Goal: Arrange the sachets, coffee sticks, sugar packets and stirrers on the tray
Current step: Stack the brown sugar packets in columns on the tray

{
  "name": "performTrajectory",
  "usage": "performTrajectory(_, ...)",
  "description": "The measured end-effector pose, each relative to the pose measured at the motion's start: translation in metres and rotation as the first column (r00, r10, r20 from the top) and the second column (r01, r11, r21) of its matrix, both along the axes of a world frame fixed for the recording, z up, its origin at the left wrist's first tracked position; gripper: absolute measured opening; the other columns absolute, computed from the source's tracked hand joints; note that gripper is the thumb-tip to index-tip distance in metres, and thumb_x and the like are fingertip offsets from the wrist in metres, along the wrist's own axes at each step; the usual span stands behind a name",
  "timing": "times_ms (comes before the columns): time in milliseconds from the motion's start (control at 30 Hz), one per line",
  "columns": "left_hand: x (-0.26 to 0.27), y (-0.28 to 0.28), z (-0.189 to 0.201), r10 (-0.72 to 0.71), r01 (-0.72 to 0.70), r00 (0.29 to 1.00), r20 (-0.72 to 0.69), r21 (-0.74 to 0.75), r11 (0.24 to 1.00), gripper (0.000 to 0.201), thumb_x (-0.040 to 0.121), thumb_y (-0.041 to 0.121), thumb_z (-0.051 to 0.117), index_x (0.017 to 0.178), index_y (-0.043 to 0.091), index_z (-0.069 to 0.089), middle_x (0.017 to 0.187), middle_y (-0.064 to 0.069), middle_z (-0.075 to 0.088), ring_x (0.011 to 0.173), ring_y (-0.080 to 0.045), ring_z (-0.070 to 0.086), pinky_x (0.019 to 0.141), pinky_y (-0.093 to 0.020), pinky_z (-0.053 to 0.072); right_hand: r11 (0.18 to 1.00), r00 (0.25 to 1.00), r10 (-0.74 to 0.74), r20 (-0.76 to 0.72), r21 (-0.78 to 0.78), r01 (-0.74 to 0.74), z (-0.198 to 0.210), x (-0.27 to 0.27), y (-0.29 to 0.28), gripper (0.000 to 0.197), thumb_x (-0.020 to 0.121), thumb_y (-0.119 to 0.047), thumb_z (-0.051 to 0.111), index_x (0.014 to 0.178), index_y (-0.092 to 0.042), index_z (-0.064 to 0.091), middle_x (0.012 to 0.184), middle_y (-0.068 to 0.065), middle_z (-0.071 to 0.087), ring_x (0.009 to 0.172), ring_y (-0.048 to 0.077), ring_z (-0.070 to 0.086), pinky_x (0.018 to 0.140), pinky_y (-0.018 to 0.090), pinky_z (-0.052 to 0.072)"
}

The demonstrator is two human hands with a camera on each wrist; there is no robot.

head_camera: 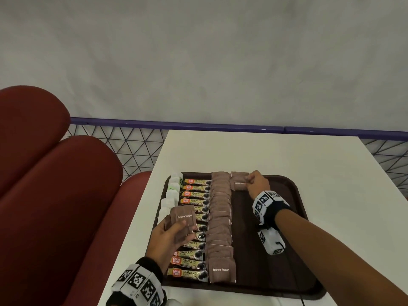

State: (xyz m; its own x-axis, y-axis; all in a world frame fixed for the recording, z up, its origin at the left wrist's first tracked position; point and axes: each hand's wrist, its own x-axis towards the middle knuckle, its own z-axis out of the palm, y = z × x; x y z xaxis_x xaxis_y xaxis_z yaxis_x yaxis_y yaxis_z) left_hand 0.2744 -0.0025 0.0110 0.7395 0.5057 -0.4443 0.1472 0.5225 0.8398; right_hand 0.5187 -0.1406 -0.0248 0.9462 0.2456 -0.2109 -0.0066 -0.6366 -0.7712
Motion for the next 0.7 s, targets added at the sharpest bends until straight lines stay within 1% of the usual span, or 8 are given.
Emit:
performTrajectory(67,-0.001,0.001,0.001,0.001,0.000,1.000,0.013,-0.025,1.000,0.024,0.089,-0.002,0.052,0.107,0.009,0.061,0.098,-0.013,0.073,0.094,-0.033,0.068,0.070,-0.034,0.060,1.000,1.000,-0.003,0.010,-0.026,0.004,-0.001,-0.001,0.004,0.015,0.083,0.005,0.047,0.093,-0.006,0.051,0.109,0.019,0.059,0.092,0.031,0.057,0.073,0.029,0.042)
performTrajectory(133,-0.002,0.001,0.001,-0.002,0.003,1.000,0.024,-0.039,0.999,0.024,0.089,-0.003,0.050,0.105,0.009,0.062,0.096,-0.012,0.074,0.092,-0.032,0.069,0.069,-0.034,0.060,0.997,1.000,0.003,0.015,-0.081,-0.002,0.000,0.000,0.006,0.015,0.085,0.003,0.047,0.091,-0.010,0.046,0.111,0.019,0.058,0.089,0.030,0.055,0.070,0.026,0.038)
performTrajectory(300,-0.004,0.002,0.003,0.000,0.002,0.999,0.033,-0.049,0.999,0.025,0.089,-0.005,0.048,0.105,0.010,0.062,0.098,-0.013,0.073,0.090,-0.030,0.069,0.065,-0.032,0.060,0.966,0.994,0.079,0.077,-0.252,-0.057,-0.007,0.005,0.006,0.016,0.087,0.001,0.049,0.090,-0.011,0.038,0.111,0.022,0.058,0.100,0.035,0.057,0.070,0.028,0.036)
performTrajectory(400,-0.004,0.001,0.005,-0.009,0.010,0.999,0.031,-0.045,0.999,0.025,0.089,-0.005,0.048,0.104,0.010,0.062,0.100,-0.014,0.071,0.092,-0.029,0.068,0.064,-0.031,0.060,0.947,0.985,0.124,0.122,-0.312,-0.081,-0.010,0.006,0.007,0.013,0.088,0.001,0.048,0.095,-0.006,0.042,0.113,0.023,0.055,0.105,0.036,0.053,0.073,0.032,0.038)
performTrajectory(467,-0.004,0.000,0.007,-0.013,0.014,1.000,0.027,-0.033,0.999,0.024,0.089,-0.006,0.048,0.104,0.009,0.061,0.101,-0.014,0.070,0.094,-0.029,0.067,0.066,-0.032,0.060,0.952,0.985,0.109,0.131,-0.301,-0.065,-0.010,0.007,0.007,0.022,0.087,0.001,0.050,0.108,0.001,0.044,0.117,0.023,0.051,0.109,0.037,0.051,0.078,0.036,0.041)
performTrajectory(533,-0.005,-0.002,0.008,-0.017,0.018,1.000,0.021,-0.015,1.000,0.023,0.089,-0.004,0.050,0.107,0.007,0.060,0.103,-0.014,0.070,0.094,-0.028,0.067,0.067,-0.032,0.060,0.965,0.987,0.071,0.142,-0.262,-0.032,-0.007,0.006,0.005,0.030,0.087,0.000,0.052,0.115,0.004,0.042,0.119,0.024,0.048,0.109,0.038,0.049,0.080,0.038,0.042)
performTrajectory(633,-0.005,-0.004,0.010,-0.018,0.018,1.000,0.015,0.020,1.000,0.024,0.088,-0.002,0.055,0.110,0.007,0.060,0.106,-0.014,0.069,0.095,-0.027,0.067,0.065,-0.030,0.060,0.984,0.986,0.028,0.167,-0.180,0.002,-0.001,0.000,-0.003,0.033,0.087,-0.006,0.057,0.115,0.005,0.043,0.119,0.024,0.048,0.110,0.038,0.048,0.085,0.039,0.042)
performTrajectory(700,-0.004,-0.006,0.011,-0.009,0.009,1.000,0.007,0.035,0.999,0.023,0.087,-0.001,0.057,0.108,0.007,0.060,0.107,-0.015,0.069,0.095,-0.028,0.067,0.063,-0.029,0.060,0.995,0.981,0.040,0.187,-0.094,-0.023,0.005,-0.009,-0.010,0.026,0.085,-0.005,0.058,0.107,0.003,0.047,0.112,0.022,0.051,0.105,0.035,0.050,0.085,0.037,0.041)
